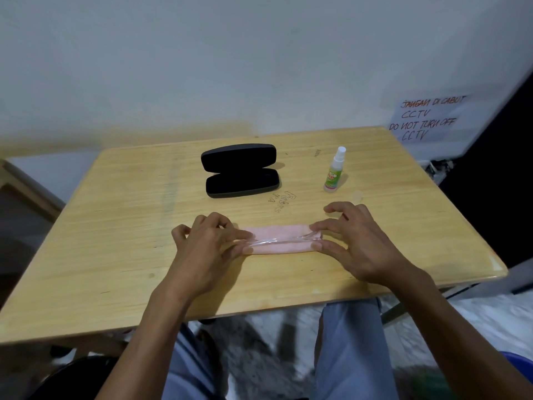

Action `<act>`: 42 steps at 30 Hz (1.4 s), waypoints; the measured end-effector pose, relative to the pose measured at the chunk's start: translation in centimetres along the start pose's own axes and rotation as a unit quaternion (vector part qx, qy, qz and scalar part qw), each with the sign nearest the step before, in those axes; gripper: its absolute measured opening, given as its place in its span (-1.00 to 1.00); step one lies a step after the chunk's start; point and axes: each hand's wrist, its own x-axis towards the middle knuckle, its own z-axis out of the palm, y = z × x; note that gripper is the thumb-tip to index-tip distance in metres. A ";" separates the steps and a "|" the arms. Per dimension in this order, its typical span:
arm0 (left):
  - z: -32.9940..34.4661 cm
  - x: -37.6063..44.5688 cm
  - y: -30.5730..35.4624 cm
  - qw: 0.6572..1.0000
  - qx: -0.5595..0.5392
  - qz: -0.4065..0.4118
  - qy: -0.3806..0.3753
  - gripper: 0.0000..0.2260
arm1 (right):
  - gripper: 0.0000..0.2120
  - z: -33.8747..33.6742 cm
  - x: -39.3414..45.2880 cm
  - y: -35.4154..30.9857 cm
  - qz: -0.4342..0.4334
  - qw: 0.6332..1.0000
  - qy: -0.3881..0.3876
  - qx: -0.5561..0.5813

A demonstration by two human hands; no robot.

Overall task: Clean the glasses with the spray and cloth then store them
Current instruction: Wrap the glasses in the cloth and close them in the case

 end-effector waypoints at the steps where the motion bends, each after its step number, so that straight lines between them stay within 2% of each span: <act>1: 0.1 0.0 0.0 1.000 -0.002 -0.001 0.004 -0.78 | -0.68 0.2 -0.1 0.1 -0.005 1.000 0.014 0.012; 6: 0.4 -0.4 -0.1 1.000 0.007 0.010 0.018 -0.73 | -0.80 1.1 -0.4 0.1 -0.020 0.995 0.077 0.064; 12: 0.6 -0.4 -0.4 0.999 0.013 0.033 0.031 -0.62 | -0.81 1.4 -0.6 0.1 -0.014 0.992 0.087 0.085; 19: 0.5 0.1 -0.3 0.998 0.041 0.042 0.009 -0.66 | -0.73 1.4 -0.7 0.3 -0.025 0.992 0.086 0.087; 24: 0.9 -0.2 -0.4 0.999 0.006 0.036 0.037 -0.62 | -0.75 1.6 -0.6 0.4 -0.036 0.992 0.094 0.081; 30: 1.3 -0.8 0.0 0.998 -0.001 0.023 0.066 -0.83 | -0.73 1.7 -0.5 0.5 -0.060 0.988 0.101 0.097; 34: 0.5 -0.2 -0.8 0.998 -0.004 0.032 0.059 -0.75 | -0.73 1.7 0.1 0.1 -0.070 0.987 0.104 0.098; 42: -3.0 3.5 -3.4 0.992 0.009 0.020 0.124 -0.76 | -0.83 1.0 6.2 -2.5 -0.097 0.979 0.151 0.102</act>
